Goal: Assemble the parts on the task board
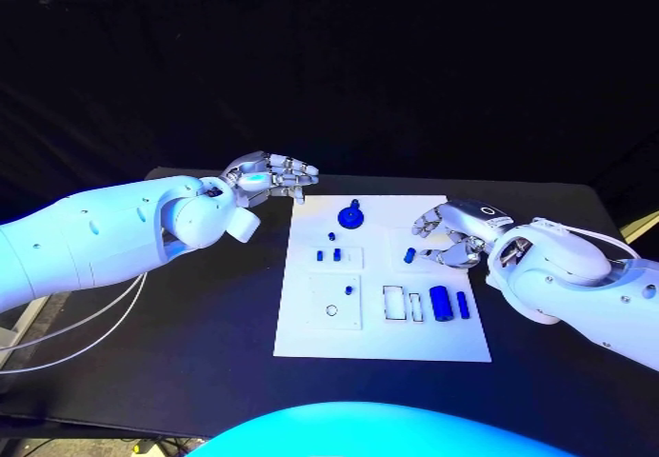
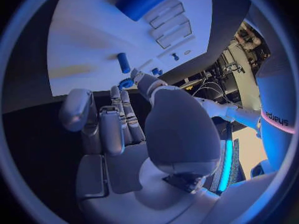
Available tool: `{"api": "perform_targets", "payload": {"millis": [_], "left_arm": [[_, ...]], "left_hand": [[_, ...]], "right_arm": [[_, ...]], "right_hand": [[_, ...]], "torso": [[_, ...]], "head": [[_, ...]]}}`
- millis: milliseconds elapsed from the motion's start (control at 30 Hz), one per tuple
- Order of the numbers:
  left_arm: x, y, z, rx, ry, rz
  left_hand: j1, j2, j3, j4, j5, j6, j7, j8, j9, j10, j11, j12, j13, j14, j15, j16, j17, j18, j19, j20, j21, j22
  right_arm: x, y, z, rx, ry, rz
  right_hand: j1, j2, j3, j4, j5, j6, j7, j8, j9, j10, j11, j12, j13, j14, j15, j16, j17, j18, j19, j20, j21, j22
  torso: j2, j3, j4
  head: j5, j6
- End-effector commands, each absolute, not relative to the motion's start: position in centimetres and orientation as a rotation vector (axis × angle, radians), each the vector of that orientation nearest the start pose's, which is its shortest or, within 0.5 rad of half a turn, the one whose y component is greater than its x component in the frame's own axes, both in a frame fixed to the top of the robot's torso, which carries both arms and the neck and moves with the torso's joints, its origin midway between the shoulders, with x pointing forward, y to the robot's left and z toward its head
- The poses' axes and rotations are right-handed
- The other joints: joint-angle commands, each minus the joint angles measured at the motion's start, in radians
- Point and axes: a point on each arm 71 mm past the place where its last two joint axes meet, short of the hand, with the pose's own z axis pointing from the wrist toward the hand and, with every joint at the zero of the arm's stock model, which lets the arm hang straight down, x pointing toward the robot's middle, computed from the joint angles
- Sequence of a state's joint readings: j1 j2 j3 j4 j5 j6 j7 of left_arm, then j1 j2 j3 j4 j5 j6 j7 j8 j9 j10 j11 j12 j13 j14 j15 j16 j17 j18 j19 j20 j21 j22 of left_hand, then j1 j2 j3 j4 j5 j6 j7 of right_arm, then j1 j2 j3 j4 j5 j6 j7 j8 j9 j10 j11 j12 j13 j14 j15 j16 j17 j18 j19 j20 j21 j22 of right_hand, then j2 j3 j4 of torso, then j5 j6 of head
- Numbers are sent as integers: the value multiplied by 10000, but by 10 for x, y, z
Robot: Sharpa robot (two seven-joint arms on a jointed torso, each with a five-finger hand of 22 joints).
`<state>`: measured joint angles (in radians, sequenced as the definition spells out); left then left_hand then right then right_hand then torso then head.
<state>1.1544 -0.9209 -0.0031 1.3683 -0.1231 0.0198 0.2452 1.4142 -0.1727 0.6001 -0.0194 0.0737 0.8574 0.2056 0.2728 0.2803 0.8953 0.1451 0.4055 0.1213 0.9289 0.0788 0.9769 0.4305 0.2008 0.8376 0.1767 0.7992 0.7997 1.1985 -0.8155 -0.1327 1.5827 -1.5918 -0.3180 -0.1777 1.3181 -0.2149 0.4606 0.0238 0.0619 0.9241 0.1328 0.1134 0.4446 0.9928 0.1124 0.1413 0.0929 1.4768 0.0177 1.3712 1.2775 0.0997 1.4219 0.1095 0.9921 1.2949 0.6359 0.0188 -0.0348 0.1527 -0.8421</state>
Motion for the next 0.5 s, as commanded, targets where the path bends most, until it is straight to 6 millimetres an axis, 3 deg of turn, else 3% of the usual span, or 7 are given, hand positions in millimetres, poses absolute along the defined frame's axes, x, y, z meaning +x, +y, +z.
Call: {"api": "perform_targets", "payload": {"millis": [33, 500], "left_arm": [[500, 278, -203, -10725, 16551, -15261], [500, 277, -203, -10714, 16536, -15278]], "left_hand": [[-154, 41, -232, -15, 211, -131, 107, -54, 125, -31, 107, -114, -130, 7, 18, -178, -134, -175, -59, -49, -224, -119], [-146, 27, -249, -29, 217, -295, 180, -151, 89, -75, 149, -137, -149, 7, 40, -184, -148, -176, -37, -38, -261, -151]], "right_arm": [[463, -169, -214, -3289, 17152, 5890], [470, -159, -223, -3618, 17426, 5803]], "right_hand": [[211, 1, -497, 112, 139, -56, -42, -166, -78, -322, -13, 243, -78, 263, 56, 114, -9, -15, 68, 86, -124, 818], [406, 158, -468, 241, 134, 162, 72, -151, -137, -32, -98, 587, -94, 315, 10, 214, 91, -40, 159, 35, 70, 887]], "torso": [[9, 2, 12], [15, 19, 1]], "head": [[-32, 25], [-15, 5]]}}
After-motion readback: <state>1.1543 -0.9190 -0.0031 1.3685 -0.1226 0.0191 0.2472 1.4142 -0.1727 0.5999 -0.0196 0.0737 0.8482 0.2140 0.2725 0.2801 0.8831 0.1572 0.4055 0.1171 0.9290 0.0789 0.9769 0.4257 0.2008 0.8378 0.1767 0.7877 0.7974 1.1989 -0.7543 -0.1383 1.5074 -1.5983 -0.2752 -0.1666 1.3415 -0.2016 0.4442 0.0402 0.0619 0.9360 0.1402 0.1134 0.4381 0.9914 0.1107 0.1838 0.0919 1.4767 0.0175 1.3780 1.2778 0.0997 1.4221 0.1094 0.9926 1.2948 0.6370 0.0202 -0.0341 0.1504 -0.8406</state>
